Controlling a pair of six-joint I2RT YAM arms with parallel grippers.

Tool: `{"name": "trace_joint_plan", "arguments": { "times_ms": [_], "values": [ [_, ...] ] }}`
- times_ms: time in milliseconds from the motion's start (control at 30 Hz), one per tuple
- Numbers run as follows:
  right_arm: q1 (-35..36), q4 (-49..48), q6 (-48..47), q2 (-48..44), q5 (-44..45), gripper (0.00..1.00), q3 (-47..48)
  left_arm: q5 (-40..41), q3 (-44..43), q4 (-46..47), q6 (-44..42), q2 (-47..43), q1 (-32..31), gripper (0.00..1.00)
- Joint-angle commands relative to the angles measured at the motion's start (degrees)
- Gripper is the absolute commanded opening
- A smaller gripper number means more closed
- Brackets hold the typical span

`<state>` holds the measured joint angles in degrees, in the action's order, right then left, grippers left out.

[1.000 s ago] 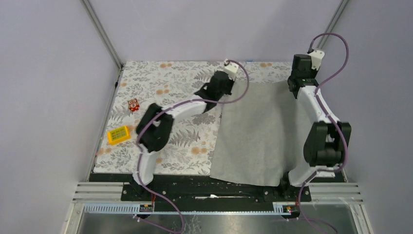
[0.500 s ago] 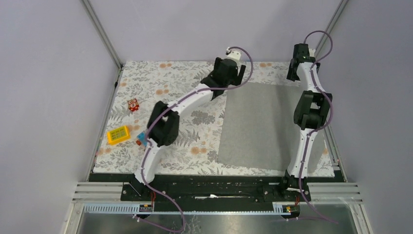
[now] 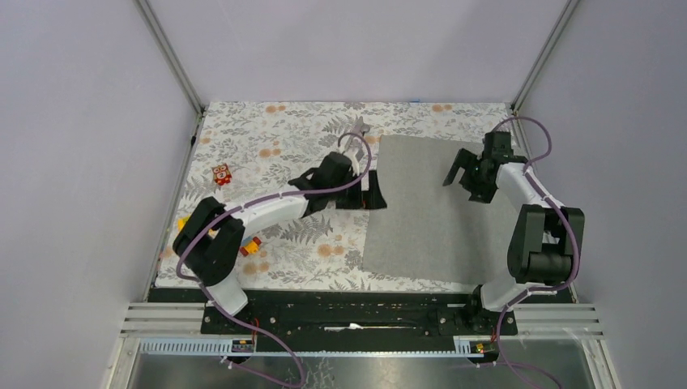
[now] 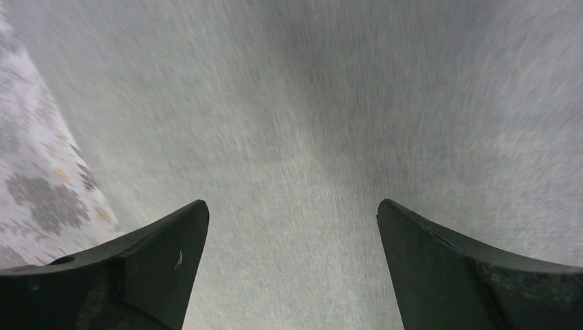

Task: Fold the napkin into a case and place the utensils inside
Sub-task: Smooth out the crumpled napkin at the center of the board.

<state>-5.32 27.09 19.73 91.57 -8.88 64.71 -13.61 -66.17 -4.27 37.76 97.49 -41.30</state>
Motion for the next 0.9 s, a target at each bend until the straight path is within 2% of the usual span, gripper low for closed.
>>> {"name": "trace_joint_plan", "arguments": {
  "times_ms": [0,300,533,700,767,867],
  "values": [
    [1.65,-3.01,0.68,-1.2,-2.9,1.0,-6.26,-4.88,7.08,3.82,2.71,-11.14,-1.63,0.99],
    [5.06,-11.23,6.45,2.72,-2.43,1.0,-10.76,-2.3,16.72,0.33,1.05,-21.51,-2.12,0.99],
    [11.9,-15.63,11.48,12.63,-3.85,1.0,-3.74,-2.59,16.27,-0.26,0.74,-22.1,-2.08,0.99],
    [14.43,-14.85,11.47,17.3,-6.14,0.99,5.02,-2.6,15.59,0.23,0.2,-20.77,-2.07,0.99],
    [14.4,-13.1,10.32,16.53,-5.53,1.0,7.2,-2.91,15.03,0.31,-0.11,-19.58,-2.11,0.99],
    [13.36,-6.59,6.93,12.15,-0.19,1.0,9.04,-4.57,14.22,1.14,-0.23,-17.86,-2.08,0.99]
  ]
}}
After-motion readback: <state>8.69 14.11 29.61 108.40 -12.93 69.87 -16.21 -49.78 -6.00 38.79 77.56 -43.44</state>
